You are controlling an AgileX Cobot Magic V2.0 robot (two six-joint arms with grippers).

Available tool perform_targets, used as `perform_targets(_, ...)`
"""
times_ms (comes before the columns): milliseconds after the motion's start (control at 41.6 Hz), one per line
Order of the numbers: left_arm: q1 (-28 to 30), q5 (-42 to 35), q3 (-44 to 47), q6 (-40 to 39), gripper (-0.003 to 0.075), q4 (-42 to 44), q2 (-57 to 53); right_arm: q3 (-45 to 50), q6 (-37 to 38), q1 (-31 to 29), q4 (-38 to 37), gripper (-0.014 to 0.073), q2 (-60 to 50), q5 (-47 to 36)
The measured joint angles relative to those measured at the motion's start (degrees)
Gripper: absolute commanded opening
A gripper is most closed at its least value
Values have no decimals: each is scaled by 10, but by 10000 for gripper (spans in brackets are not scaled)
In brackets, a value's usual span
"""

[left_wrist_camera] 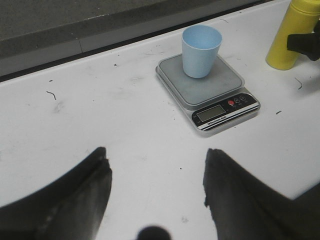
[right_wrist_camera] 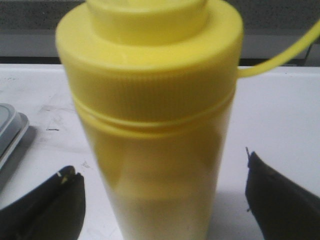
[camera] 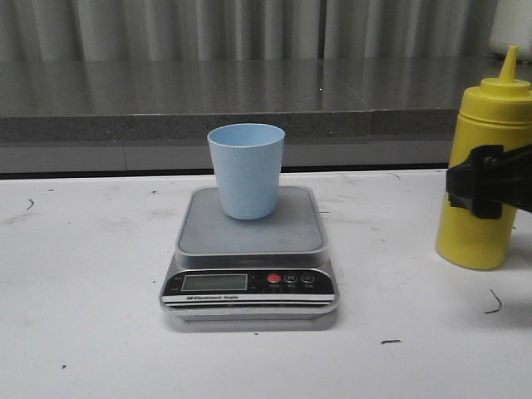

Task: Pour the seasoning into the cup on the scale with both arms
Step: 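Reach the right gripper to the yellow squeeze bottle and grasp it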

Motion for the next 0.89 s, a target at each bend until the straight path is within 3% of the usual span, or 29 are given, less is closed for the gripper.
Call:
perform_targets(529, 0, 0, 0, 0, 407, 0, 0, -87, 4, 0, -6, 659, 118, -39)
perform_targets(601, 0, 0, 0, 0, 407, 0, 0, -89, 4, 0, -6, 607, 119, -41)
perform_targets(770, 0, 0, 0, 0, 407, 0, 0, -91, 4, 0, -3, 379, 120, -39)
perform_targets(890, 0, 0, 0, 0, 407, 0, 0, -93, 4, 0, -3, 342, 120, -38)
